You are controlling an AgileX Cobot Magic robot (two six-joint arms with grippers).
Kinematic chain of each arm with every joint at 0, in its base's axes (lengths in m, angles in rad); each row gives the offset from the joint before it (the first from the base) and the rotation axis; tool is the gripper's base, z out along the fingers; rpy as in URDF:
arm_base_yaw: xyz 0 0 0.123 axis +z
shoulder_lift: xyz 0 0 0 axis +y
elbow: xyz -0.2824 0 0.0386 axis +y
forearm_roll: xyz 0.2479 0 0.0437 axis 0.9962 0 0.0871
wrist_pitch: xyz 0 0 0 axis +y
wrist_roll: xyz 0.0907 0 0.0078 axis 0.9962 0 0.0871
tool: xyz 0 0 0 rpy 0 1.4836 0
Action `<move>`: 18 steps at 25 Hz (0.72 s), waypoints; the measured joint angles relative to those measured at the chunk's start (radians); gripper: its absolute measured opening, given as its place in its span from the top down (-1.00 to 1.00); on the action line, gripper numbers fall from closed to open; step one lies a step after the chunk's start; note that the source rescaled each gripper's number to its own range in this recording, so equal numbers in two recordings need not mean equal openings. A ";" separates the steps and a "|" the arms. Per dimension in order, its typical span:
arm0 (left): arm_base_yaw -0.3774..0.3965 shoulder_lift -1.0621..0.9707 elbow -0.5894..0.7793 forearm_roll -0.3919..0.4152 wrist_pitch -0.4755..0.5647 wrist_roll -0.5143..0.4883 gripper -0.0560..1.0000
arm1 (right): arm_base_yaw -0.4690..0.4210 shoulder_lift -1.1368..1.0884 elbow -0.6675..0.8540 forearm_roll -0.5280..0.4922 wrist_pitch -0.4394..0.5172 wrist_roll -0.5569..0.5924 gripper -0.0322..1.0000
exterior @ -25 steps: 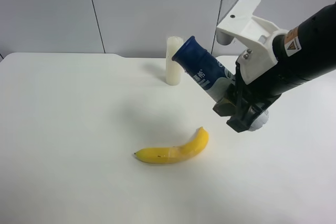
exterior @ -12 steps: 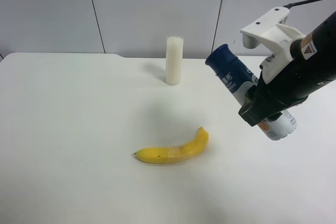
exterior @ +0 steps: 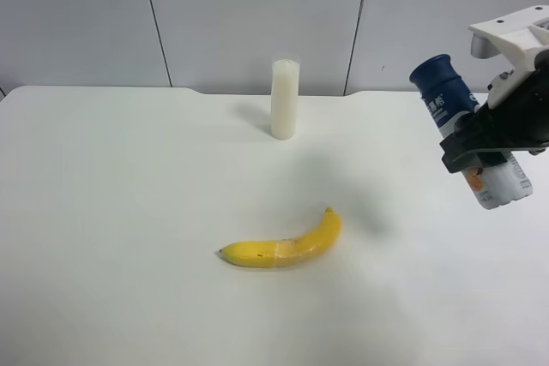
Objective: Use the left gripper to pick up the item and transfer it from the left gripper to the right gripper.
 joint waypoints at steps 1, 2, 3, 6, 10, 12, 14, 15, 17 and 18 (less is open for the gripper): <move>0.000 0.000 0.000 0.000 0.000 0.000 -0.99 | -0.016 0.009 0.000 0.000 -0.011 -0.001 0.93; 0.000 0.000 0.000 0.000 0.000 0.000 -0.99 | -0.029 0.021 0.000 0.000 -0.018 -0.001 0.93; 0.000 0.000 0.000 0.000 0.000 0.000 -0.99 | -0.039 0.039 0.000 0.000 -0.024 -0.002 0.93; 0.000 0.000 0.000 0.000 0.000 0.000 -0.99 | -0.050 0.103 0.000 0.000 -0.076 -0.004 0.93; 0.000 0.000 0.000 0.000 0.000 0.000 -0.99 | -0.051 0.190 0.000 -0.007 -0.149 -0.004 0.93; 0.000 0.000 0.000 0.000 0.000 0.000 -0.99 | -0.051 0.236 0.000 -0.007 -0.169 -0.004 0.93; 0.000 0.000 0.000 0.000 0.000 0.000 -0.99 | -0.051 0.279 0.000 -0.007 -0.196 -0.004 0.93; 0.000 0.000 0.000 0.000 0.000 0.000 -0.99 | -0.051 0.301 0.000 -0.007 -0.209 -0.004 0.93; 0.000 0.000 0.000 0.000 0.000 0.000 -0.99 | -0.051 0.342 0.000 -0.007 -0.241 -0.004 0.93; 0.000 0.000 0.000 0.000 0.000 0.000 -0.99 | -0.051 0.357 0.000 -0.007 -0.254 -0.004 0.93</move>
